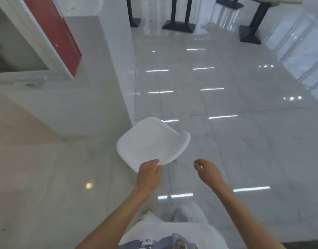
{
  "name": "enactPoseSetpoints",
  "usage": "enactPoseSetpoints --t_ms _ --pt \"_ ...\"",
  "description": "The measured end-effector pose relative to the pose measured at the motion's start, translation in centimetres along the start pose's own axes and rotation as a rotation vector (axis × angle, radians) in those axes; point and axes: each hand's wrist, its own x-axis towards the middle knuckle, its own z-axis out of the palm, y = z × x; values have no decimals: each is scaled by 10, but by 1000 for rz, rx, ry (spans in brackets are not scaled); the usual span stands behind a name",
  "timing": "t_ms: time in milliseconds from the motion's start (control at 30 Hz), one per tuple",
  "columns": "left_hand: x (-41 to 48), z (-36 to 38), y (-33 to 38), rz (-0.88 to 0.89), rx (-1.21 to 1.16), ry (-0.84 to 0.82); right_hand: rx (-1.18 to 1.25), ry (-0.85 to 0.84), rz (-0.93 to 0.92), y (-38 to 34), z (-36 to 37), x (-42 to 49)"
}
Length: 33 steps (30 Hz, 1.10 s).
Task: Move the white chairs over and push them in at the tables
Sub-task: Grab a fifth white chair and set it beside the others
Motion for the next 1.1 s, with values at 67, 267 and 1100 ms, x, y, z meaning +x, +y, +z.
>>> enactPoseSetpoints --t_ms 67,267,1100 --pt "39 10 5 -60 88 -152 -92 -19 -115 -5 -11 43" --pt "132 66 5 -205 268 -632 -580 -476 -674 -28 -8 186" --pt "132 184 191 -1140 182 -254 -1161 -599 -1767 39 -19 274"
